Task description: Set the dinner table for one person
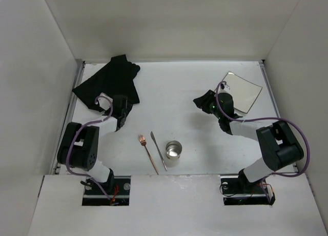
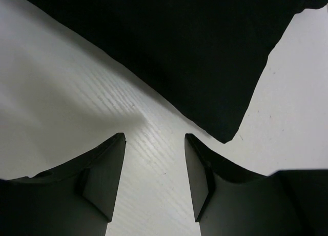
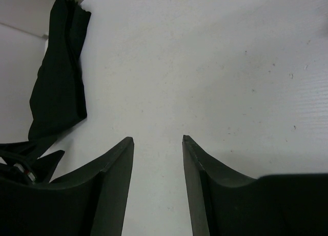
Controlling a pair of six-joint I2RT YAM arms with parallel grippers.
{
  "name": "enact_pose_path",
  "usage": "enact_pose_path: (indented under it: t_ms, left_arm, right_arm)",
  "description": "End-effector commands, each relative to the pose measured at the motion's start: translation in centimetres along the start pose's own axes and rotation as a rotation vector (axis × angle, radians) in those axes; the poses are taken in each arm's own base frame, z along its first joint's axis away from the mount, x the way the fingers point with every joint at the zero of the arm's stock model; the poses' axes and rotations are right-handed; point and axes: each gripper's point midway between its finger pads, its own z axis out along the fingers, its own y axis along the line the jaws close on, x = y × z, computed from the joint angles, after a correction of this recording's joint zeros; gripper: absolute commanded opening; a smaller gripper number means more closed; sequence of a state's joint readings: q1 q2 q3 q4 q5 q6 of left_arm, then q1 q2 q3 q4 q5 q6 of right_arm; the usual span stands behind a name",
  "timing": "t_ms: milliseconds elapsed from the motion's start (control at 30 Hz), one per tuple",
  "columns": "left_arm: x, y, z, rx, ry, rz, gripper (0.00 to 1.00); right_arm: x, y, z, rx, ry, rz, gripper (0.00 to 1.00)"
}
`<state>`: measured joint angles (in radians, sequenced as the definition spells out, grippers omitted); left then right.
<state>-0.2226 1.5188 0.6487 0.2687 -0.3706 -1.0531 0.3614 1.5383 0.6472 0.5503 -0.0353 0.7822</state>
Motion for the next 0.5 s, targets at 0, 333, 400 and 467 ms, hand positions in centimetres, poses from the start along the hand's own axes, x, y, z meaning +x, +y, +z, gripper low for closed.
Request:
enact_pose_path:
  t_ms: [0, 333, 400, 467]
  left_arm:
    - [-0.4, -2.8, 0.9, 0.047, -0.026, -0.046, 0.48]
    - [2.7, -3.4, 4.9, 0.005, -0.019, -0.091, 0.47]
    - [3.2, -4.5, 5.3, 0.033, -0.017, -0.086, 0.43]
    - [3.6, -5.4, 5.7, 0.064, -0.015, -0.069, 0.35]
  right_arm:
    - [-1.3, 2.2, 0.4, -0.069, -0.037, -0.012, 0.49]
    - [-1.5, 2.4, 0.5, -0.07, -0.043, -0.018, 0.49]
    - [-1.2, 2.2, 0.6, -0.066, -0.033, -0.015, 0.49]
    - [-1.2, 2.4, 0.6, -0.069, -0.032, -0.014, 0.49]
